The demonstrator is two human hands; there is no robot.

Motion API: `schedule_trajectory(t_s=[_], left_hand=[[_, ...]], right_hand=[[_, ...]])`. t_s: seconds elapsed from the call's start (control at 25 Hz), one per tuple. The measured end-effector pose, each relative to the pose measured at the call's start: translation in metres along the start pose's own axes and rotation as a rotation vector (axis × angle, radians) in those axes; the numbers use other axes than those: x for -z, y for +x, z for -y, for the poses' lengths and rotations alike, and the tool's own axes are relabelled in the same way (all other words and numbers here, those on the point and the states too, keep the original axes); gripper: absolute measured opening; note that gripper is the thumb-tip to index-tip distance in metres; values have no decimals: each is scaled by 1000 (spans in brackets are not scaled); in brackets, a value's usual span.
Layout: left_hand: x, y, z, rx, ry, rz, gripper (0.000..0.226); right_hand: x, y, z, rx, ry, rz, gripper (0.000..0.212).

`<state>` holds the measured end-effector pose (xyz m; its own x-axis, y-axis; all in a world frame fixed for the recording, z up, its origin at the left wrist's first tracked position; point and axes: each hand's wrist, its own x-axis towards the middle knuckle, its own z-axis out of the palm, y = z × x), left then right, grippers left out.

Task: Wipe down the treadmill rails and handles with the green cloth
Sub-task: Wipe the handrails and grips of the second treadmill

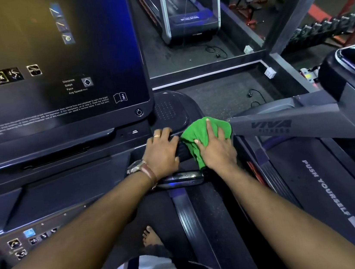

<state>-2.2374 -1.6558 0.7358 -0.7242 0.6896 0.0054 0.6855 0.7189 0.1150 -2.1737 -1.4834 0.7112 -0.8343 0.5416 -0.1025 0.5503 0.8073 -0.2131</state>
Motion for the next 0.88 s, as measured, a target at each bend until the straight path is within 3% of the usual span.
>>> schedule_trajectory(t_s=[0.2, 0.4, 0.52, 0.6, 0.76, 0.88], left_hand=[[-10, -30, 12, 104, 22, 23, 72], [-11, -27, 11, 93, 1, 15, 75], [-10, -27, 9, 95, 15, 51, 76], [-11, -27, 9, 99, 15, 58, 78], [-6, -25, 4, 152, 19, 47, 88], [-5, -21, 0, 202, -5, 52, 91]], right_hand=[[7, 71, 14, -117, 362, 113, 60], [2, 31, 1, 124, 125, 61, 69], [0, 23, -1, 149, 37, 12, 70], [-1, 51, 6, 128, 78, 10, 69], [4, 126, 38, -14, 393, 141, 67], [5, 112, 38, 143, 198, 118, 70]])
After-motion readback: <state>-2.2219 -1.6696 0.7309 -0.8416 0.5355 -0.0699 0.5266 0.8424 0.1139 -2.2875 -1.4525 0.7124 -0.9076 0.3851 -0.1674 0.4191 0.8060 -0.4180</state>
